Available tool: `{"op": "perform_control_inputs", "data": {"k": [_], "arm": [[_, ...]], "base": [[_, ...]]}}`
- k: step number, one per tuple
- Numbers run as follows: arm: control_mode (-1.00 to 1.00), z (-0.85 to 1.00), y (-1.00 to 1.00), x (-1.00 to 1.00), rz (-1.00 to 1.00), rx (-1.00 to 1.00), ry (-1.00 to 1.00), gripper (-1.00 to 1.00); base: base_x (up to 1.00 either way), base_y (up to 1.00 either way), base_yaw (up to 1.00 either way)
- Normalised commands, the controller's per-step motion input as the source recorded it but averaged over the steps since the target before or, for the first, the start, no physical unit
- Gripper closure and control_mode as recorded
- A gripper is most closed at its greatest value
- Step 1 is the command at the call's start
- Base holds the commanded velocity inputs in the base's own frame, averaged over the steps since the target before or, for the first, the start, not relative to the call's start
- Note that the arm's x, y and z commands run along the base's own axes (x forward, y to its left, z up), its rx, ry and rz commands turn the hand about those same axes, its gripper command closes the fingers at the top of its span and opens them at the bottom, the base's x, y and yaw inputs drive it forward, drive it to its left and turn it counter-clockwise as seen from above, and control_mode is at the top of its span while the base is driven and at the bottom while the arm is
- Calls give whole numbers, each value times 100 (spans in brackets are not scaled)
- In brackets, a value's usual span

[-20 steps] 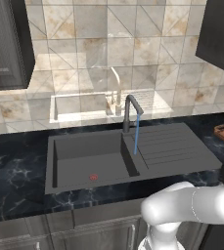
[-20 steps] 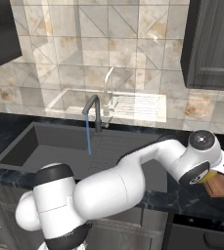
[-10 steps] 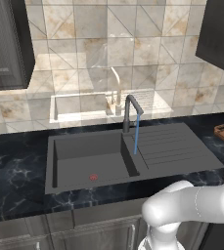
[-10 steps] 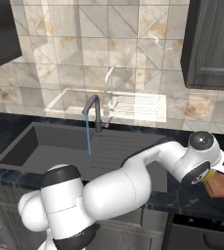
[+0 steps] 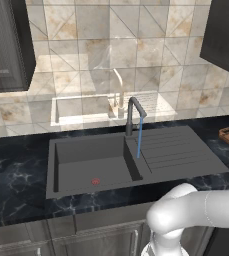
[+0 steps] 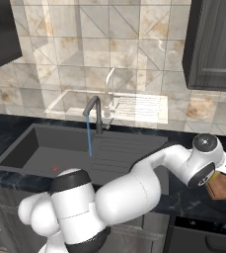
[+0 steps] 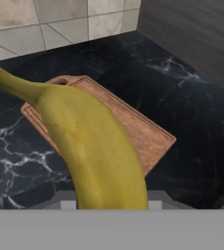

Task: Pick the banana from the sink and place it on the cutting board to airdry. Then turn off the sink faucet.

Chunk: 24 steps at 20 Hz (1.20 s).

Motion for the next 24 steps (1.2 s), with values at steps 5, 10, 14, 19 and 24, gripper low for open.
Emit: {"op": "perform_control_inputs", "data": {"k": [5, 10, 14, 19, 24], "arm": [[-100, -14, -11, 2, 0, 0, 0, 100], [-100, -15, -10, 2, 0, 0, 0, 100], [-100, -16, -9, 6, 0, 0, 0, 100], [-100, -17, -6, 13, 0, 0, 0, 100], [-100, -17, -8, 17, 0, 0, 0, 100]], "base": [[0, 0, 0], [0, 0, 0], [0, 0, 0], [0, 0, 0], [0, 0, 0]]}}
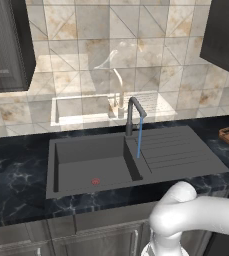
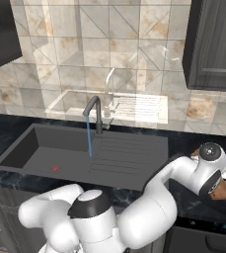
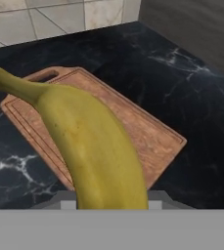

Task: Pick the banana from the sink and place it on the cutting board to airdry. Then turn off the sink faucet.

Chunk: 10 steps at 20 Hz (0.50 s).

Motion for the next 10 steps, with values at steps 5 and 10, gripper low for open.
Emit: {"op": "perform_control_inputs", "data": {"k": [5, 10], "arm": [[-100, -12, -16, 19, 0, 0, 0, 100], [-100, -9, -19, 18, 0, 0, 0, 100]], "base": [[0, 0, 0], [0, 0, 0]]}}
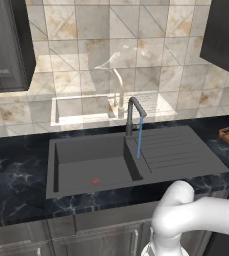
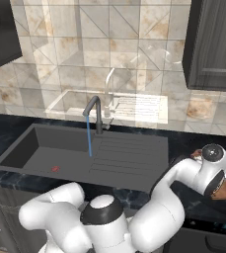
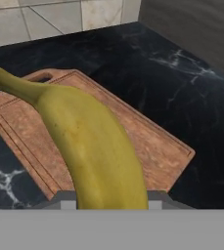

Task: Pick the banana from the sink and place it on the cutting board to airdry. Then turn off the sink faucet.

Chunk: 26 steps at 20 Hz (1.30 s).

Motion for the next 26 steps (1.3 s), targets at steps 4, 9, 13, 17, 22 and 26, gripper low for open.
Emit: {"op": "perform_control_inputs", "data": {"k": [4, 9, 13, 17, 22, 26], "arm": [[-100, -10, -20, 18, 0, 0, 0, 100], [-100, -15, -16, 16, 0, 1, 1, 100], [-100, -20, -14, 12, 0, 2, 1, 100], [-100, -22, -13, 10, 0, 3, 2, 100], [-100, -18, -17, 5, 0, 1, 0, 100], [-100, -14, -15, 9, 0, 0, 0, 100]], "base": [[0, 0, 0], [0, 0, 0], [0, 0, 0], [0, 0, 0], [0, 0, 0], [0, 0, 0]]}}
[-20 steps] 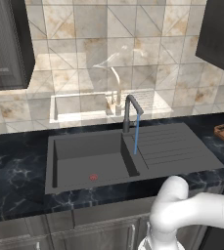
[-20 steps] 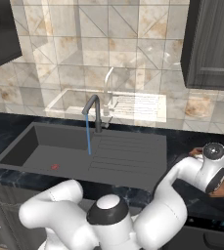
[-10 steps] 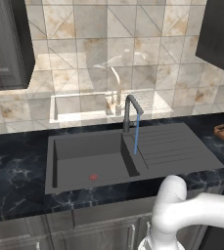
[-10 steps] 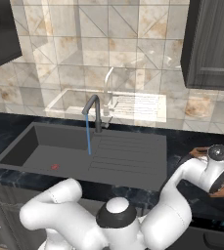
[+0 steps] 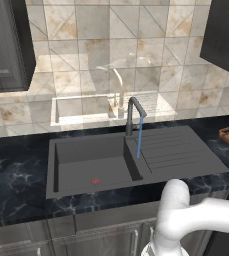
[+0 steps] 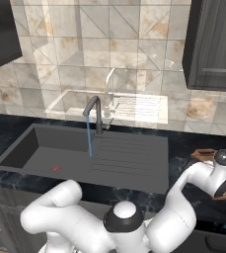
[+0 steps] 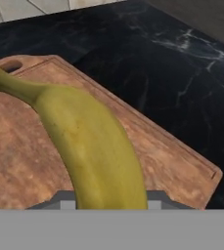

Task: Pick the banana from the sink and place it on the cutting board to airdry. Then turn off the sink faucet.

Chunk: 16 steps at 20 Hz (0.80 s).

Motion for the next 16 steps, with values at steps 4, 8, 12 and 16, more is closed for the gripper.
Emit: {"op": "perform_control_inputs", "data": {"k": [4, 8, 12, 16], "arm": [[-100, -18, -14, 15, 0, 0, 0, 100], [-100, -20, -12, 23, 0, 0, 0, 100], [-100, -21, -9, 21, 0, 0, 0, 100], [-100, -26, -7, 13, 0, 0, 0, 100]], "base": [[0, 0, 0], [0, 0, 0], [0, 0, 0], [0, 0, 0]]}}
